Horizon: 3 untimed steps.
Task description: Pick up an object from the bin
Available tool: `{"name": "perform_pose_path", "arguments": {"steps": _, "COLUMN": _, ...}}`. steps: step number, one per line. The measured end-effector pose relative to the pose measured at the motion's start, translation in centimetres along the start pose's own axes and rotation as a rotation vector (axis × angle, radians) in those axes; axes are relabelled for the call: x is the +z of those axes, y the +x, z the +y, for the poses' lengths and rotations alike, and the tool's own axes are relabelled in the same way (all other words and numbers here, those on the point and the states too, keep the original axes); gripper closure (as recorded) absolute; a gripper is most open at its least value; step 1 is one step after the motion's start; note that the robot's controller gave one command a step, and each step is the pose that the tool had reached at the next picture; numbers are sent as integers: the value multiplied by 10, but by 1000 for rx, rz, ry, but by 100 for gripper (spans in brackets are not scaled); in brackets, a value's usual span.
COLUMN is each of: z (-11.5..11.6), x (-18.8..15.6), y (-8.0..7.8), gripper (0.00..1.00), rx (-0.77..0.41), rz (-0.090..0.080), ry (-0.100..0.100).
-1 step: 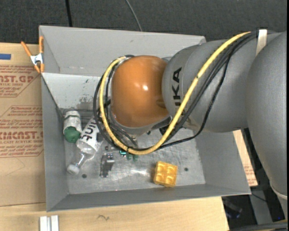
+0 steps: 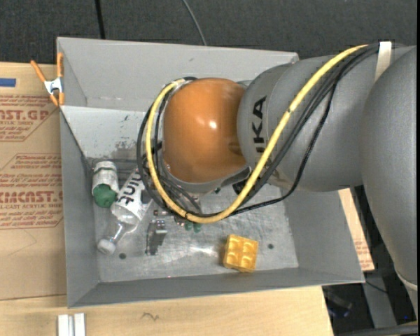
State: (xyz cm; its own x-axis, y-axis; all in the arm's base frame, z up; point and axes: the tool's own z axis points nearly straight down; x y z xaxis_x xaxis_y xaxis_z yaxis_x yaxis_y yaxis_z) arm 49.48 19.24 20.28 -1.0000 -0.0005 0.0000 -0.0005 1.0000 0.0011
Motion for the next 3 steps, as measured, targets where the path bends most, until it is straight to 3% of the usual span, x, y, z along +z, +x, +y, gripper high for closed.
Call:
{"name": "perform_pose_path", "arguments": {"steps": 1, "z": 15, "x": 62, "y": -12, "gripper": 0, "rx": -29, "rz": -6, "ry": -2}}
{"name": "perform_pose_path", "arguments": {"steps": 2, "z": 26, "x": 73, "y": -19, "gripper": 0, "rx": -61, "rz": -16, "ry": -5}}
{"name": "perform_pose_path", "arguments": {"steps": 3, "z": 53, "x": 48, "y": -14, "gripper": 0, "rx": -26, "rz": -3, "ry": -2}}
